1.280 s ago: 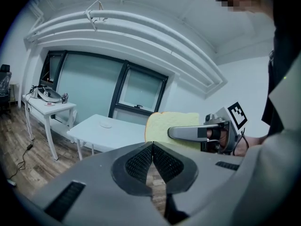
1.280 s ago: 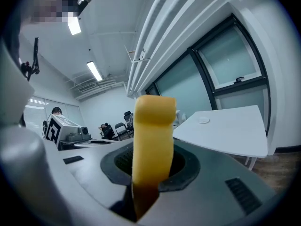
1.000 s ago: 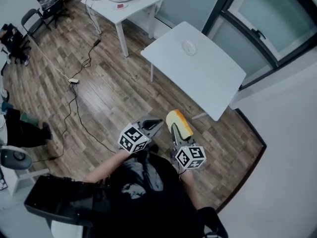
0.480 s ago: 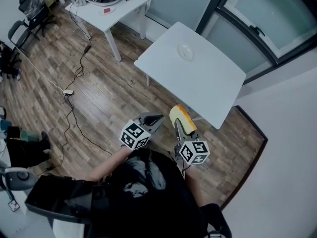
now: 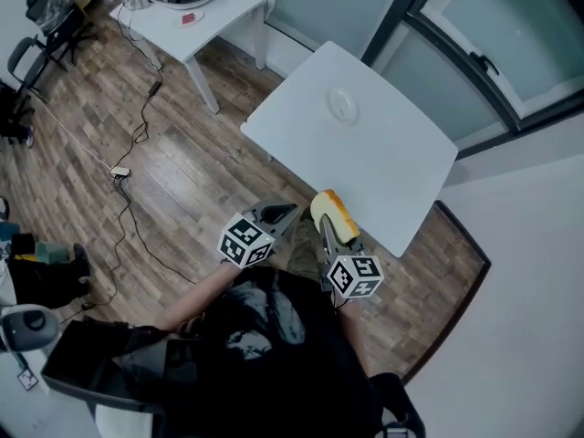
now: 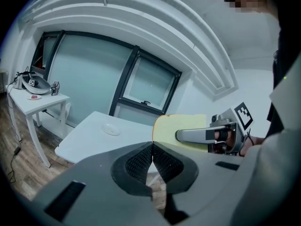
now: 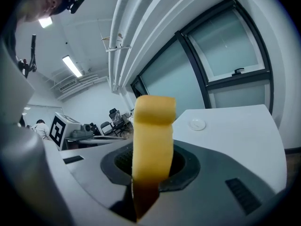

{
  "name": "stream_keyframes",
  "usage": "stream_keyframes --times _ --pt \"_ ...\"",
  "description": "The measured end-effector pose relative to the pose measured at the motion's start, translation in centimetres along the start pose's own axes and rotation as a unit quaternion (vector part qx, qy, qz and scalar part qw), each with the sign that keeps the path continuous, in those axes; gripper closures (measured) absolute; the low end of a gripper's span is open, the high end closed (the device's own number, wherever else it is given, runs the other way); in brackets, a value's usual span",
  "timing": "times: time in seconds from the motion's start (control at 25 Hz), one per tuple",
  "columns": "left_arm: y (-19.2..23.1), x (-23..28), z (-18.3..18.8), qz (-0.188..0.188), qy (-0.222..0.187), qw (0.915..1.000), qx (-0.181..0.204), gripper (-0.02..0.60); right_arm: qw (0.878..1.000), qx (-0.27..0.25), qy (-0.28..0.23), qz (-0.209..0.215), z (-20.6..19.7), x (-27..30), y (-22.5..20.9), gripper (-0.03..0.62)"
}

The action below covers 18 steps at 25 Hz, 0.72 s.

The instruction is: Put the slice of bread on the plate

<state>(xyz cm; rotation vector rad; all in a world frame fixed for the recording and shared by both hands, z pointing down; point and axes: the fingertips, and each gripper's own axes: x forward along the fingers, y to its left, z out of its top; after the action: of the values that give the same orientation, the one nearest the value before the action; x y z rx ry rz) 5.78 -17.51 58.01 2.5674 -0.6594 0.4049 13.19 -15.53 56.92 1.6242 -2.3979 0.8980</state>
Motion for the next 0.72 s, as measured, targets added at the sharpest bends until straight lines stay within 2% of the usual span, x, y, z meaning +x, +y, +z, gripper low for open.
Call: stream_keyframes --times 0.24,0.36,0.52,0.72 --pt "4.3 7.5 4.2 0.023 0.002 0.9997 0.001 0.578 0.999 -0.023 0.020 0.042 4.9 5.9 -6.0 0.499" --pt "6.7 11.0 5.7 0.050 0.008 0.9987 0.003 0.578 0.997 -0.037 0.029 0.055 7.4 8.5 -9.4 0.497" --pt "8.4 15.3 5.5 0.059 0.023 0.9980 -0.002 0.578 0.995 -0.043 0.052 0.073 8.2 11.8 -13.8 0.499" --pt "11.3 19.7 5.4 0.072 0.043 0.9964 -0.011 0.578 0.992 -0.047 0.090 0.070 8.7 16.1 -18.8 0.499"
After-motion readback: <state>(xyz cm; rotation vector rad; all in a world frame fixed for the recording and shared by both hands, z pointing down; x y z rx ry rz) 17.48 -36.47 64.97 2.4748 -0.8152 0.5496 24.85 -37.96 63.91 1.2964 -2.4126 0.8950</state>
